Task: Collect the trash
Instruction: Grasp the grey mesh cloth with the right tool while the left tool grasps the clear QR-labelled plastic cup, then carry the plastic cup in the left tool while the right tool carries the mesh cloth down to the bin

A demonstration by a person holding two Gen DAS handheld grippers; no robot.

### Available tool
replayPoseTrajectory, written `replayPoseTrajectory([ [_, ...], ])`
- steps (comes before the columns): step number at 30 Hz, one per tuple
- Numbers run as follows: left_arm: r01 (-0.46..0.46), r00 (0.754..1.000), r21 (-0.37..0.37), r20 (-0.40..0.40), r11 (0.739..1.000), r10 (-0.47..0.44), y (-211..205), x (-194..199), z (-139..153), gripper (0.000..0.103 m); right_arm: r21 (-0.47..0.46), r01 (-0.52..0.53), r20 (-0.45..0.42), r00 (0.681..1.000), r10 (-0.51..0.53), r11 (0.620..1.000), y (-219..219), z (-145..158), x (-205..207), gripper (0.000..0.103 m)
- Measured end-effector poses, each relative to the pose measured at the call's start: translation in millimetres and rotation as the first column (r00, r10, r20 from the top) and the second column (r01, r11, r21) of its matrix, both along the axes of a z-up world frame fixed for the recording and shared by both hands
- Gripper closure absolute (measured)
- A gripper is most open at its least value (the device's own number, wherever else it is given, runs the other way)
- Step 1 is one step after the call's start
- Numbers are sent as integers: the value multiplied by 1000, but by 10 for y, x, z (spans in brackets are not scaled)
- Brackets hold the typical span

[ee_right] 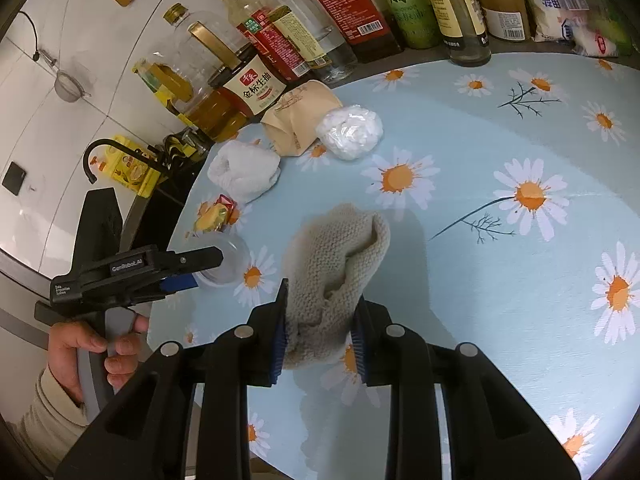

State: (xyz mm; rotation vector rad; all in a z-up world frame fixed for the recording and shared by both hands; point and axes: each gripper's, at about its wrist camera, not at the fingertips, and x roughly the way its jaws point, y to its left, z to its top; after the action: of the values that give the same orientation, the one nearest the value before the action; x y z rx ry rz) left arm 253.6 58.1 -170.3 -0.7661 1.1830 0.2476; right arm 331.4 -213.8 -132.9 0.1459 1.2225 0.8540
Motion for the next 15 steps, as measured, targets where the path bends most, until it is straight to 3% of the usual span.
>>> replayPoseTrajectory([
  [15, 46, 998, 47, 48, 998, -48, -103, -180, 135, 37, 9, 14, 6, 1000, -14, 1000, -55, 55, -149, 74],
])
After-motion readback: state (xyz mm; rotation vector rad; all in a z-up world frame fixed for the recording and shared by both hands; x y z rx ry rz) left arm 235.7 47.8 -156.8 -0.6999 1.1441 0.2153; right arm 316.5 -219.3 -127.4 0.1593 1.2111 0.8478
